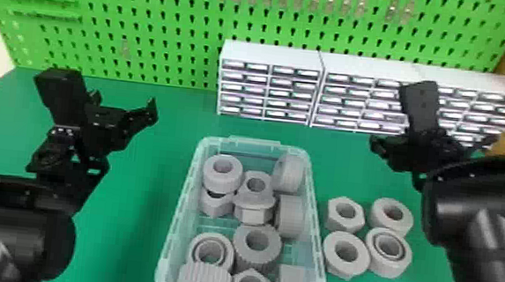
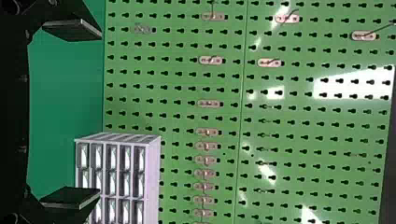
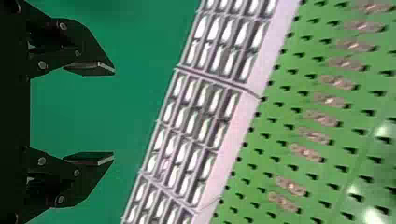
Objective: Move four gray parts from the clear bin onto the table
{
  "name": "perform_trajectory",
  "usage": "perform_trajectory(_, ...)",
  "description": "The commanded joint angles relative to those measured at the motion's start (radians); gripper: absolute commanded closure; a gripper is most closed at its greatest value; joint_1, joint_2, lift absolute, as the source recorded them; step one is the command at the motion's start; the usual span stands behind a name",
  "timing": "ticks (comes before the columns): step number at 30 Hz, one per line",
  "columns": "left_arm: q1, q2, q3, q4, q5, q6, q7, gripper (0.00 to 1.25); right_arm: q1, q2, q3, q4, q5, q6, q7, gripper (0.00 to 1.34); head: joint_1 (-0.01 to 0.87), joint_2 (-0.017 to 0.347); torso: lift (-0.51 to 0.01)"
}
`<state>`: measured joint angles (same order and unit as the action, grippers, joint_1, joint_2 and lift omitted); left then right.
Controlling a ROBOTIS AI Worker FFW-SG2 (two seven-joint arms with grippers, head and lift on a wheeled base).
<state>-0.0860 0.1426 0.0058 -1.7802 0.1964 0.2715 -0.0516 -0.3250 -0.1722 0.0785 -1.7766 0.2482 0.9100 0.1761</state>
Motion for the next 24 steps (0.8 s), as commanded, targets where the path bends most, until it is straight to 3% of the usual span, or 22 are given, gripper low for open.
perform_trajectory(1,-0.003,0.000,0.000,0.001,0.002,0.000,0.001,0.11,0.047,0.007,-0.019,-0.061,-0.069,-0.065,-0.010,0.59,0.687,0.026,-0.050)
perform_trajectory(12,-0.008,0.000,-0.003,0.001,-0.005,-0.002,0.001,0.11,0.161,0.013,-0.028,-0.116,-0.216,-0.256,-0.056,0.59,0.687,0.026,-0.050)
perform_trajectory(20,-0.009,0.002,-0.010,0.001,-0.011,-0.005,0.001,0.11,0.221,0.020,-0.029,-0.121,-0.244,-0.401,-0.093,0.59,0.687,0.026,-0.050)
perform_trajectory(24,-0.009,0.002,-0.015,0.002,-0.011,-0.005,-0.001,0.11,0.236,0.019,-0.020,-0.153,-0.201,-0.410,-0.130,0.58,0.687,0.026,-0.050)
